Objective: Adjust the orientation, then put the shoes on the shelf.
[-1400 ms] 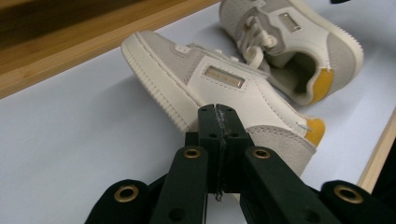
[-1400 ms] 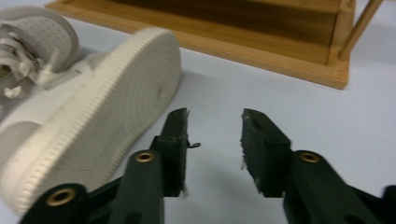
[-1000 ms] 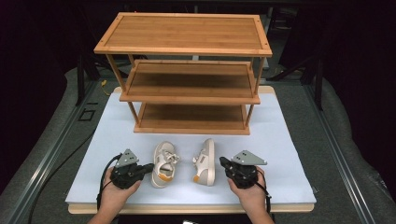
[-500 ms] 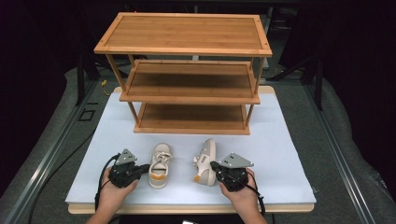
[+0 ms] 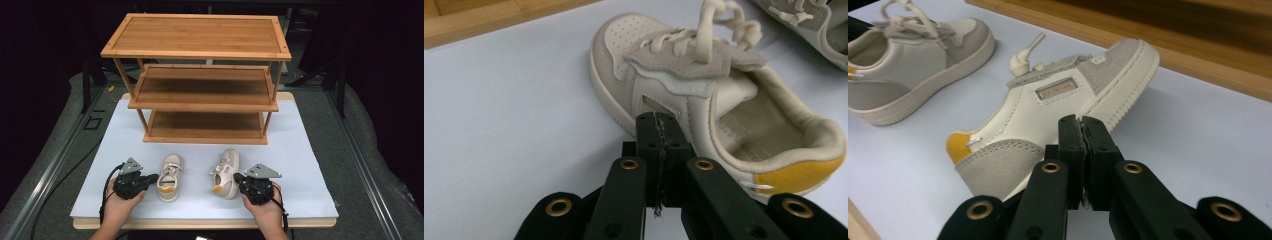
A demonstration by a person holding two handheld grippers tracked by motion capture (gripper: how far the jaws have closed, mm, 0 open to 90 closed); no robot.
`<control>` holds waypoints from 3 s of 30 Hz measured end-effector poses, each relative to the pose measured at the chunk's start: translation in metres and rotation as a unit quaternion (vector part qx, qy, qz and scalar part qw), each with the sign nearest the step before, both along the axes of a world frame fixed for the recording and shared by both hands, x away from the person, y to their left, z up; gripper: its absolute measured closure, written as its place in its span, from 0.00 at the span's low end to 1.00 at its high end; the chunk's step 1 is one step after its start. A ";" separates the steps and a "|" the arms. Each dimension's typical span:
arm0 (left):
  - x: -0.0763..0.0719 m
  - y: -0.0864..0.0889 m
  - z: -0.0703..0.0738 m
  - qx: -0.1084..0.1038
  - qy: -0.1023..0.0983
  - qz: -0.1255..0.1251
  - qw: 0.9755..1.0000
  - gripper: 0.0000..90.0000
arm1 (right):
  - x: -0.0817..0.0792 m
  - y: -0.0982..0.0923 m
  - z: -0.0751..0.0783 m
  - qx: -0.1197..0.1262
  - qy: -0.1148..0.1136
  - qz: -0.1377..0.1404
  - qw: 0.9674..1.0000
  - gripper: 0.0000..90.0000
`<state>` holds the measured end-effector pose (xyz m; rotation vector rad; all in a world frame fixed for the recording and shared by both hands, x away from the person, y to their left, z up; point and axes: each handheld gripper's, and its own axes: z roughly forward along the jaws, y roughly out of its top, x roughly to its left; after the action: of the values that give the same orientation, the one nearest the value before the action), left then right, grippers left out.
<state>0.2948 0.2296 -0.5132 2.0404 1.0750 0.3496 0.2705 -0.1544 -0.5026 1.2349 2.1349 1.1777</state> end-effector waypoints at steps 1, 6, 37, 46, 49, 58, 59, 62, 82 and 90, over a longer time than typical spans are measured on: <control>-0.001 0.000 0.000 -0.003 -0.001 0.000 1.000 0.99 | 0.000 -0.002 -0.001 -0.005 0.002 -0.008 1.000 0.98; -0.002 -0.001 0.004 -0.014 -0.006 0.003 1.000 0.96 | 0.004 -0.012 -0.007 -0.020 0.025 -0.044 0.999 0.98; -0.005 -0.010 -0.005 -0.100 0.002 0.026 0.995 0.53 | 0.002 -0.035 -0.003 0.106 0.005 -0.100 0.989 0.60; 0.002 -0.011 -0.011 -0.106 0.020 0.036 0.994 0.51 | 0.007 -0.017 -0.014 0.068 0.040 -0.070 0.994 0.55; 0.005 -0.012 -0.014 -0.105 0.027 0.039 0.993 0.52 | 0.009 -0.017 -0.017 0.064 0.042 -0.076 0.994 0.56; 0.009 -0.026 -0.013 -0.103 0.038 0.037 0.993 0.61 | 0.016 -0.015 -0.019 0.086 0.066 -0.068 0.992 0.66; 0.010 -0.030 -0.013 -0.102 0.037 0.034 0.993 0.61 | 0.016 -0.015 -0.019 0.086 0.066 -0.068 0.992 0.66; 0.012 -0.039 -0.013 -0.096 0.033 0.030 0.994 0.62 | 0.018 -0.004 -0.019 0.083 0.069 -0.054 0.993 0.67; 0.018 -0.068 -0.013 -0.096 0.029 0.032 0.995 0.63 | 0.024 0.031 -0.020 0.084 0.066 -0.023 0.994 0.68; 0.018 -0.077 -0.015 -0.106 0.032 0.030 0.993 0.62 | 0.025 0.038 -0.020 0.090 0.071 -0.018 0.993 0.68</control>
<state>0.3127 0.1522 -0.5279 1.8446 1.1645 0.1918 0.2958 -0.1164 -0.5228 1.4707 2.1331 1.3278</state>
